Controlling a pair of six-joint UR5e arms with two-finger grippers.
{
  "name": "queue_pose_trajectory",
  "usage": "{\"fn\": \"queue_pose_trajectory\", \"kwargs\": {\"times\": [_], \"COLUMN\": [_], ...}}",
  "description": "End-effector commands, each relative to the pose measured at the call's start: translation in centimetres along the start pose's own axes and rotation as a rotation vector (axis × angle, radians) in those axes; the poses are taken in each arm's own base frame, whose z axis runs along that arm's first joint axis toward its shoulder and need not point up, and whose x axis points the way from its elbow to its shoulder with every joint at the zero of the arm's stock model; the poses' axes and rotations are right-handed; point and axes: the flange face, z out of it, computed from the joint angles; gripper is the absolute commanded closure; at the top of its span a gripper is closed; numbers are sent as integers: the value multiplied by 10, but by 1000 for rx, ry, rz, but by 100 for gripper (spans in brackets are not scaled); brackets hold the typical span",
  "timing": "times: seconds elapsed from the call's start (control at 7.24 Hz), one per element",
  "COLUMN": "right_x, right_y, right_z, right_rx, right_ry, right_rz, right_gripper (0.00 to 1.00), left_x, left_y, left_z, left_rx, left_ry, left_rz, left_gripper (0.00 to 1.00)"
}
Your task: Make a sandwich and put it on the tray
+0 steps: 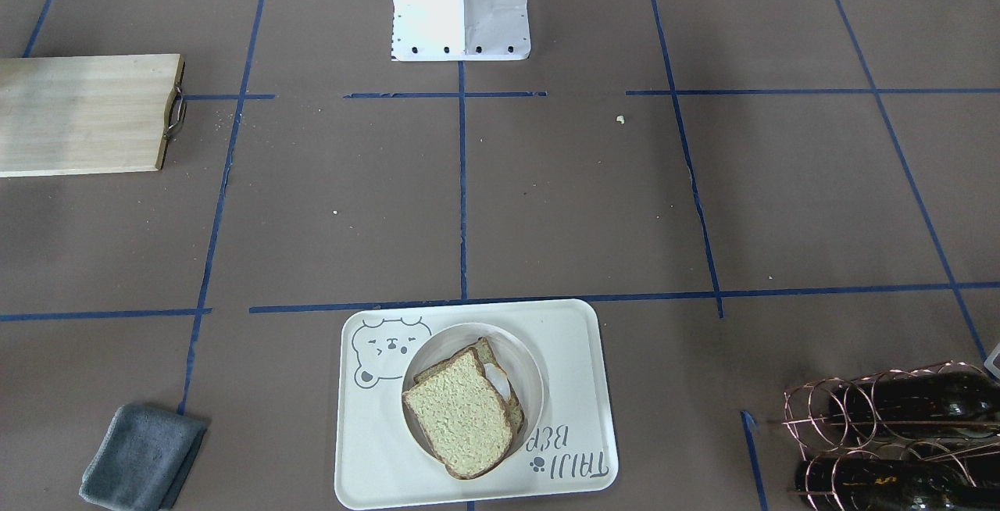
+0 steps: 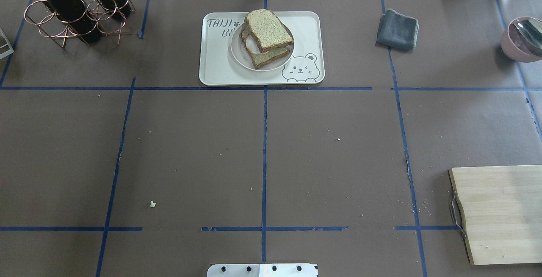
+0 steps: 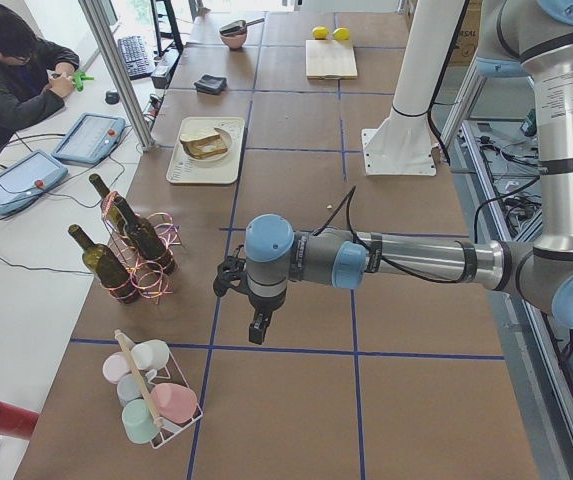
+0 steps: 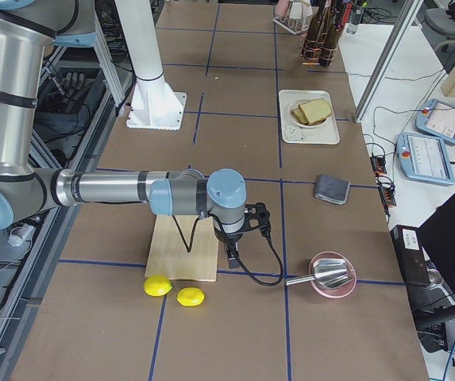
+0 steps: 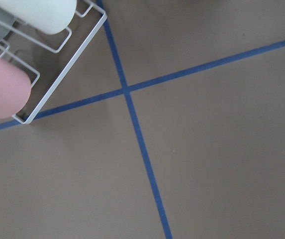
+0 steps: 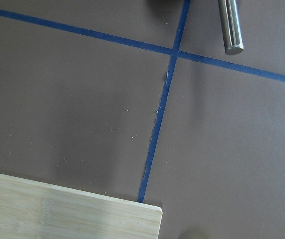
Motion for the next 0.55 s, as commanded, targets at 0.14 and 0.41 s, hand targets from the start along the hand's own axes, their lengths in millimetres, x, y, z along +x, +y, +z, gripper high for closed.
{"fn": "queue_pose_trajectory", "kwargs": {"times": [0.14, 0.41], "right_x": [10, 10], "right_y": [1, 4], "right_z": [10, 12], "right_rx": [-19, -19], "right_ry": [1, -12], "right_rz": [18, 21], "right_gripper": [0, 0], "left_x": [-25, -22], "left_y": [14, 14], "left_z": [-4, -7], "left_rx": [-45, -39], "left_ry": [36, 34], "left_rz": [-90, -82], "left_gripper": [0, 0]}}
